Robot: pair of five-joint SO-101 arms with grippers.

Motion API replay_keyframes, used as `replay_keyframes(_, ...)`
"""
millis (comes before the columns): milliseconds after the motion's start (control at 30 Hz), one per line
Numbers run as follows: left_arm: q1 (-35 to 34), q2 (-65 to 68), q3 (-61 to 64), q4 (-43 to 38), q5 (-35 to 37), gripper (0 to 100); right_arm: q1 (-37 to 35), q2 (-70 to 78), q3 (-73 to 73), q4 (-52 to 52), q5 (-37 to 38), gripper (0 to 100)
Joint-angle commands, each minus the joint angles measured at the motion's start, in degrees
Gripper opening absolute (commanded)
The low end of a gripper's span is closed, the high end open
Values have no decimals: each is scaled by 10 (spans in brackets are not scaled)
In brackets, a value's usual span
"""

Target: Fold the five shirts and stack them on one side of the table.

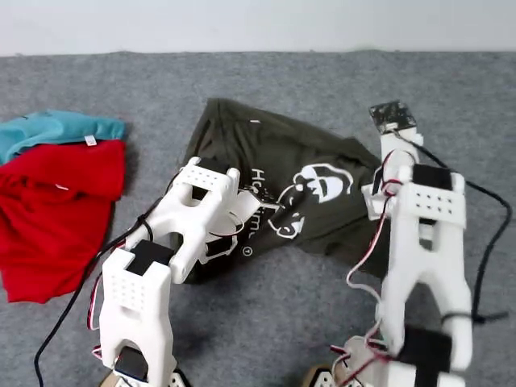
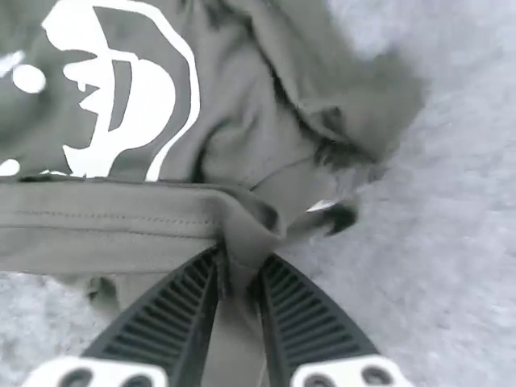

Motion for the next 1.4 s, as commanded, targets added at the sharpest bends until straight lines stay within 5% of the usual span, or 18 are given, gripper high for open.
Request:
replay_keyframes(0, -4, 25, 0, -34, -4, 14, 0, -87, -24, 30, 6, 10)
replay_keyframes(333, -4, 25, 1, -33, -4, 14, 6, -144, 47, 87, 12, 10)
replay_keyframes(833, -4, 25, 1, -33, -4, 14, 255, -142, 211, 27, 136, 18)
replay_keyframes(1100, -3, 25, 1, -33, -4, 14, 259, -152, 222, 94, 132, 312)
replay_keyframes(1367, -2, 25, 1, -33, -4, 14, 257, -272, 234, 141, 134, 232)
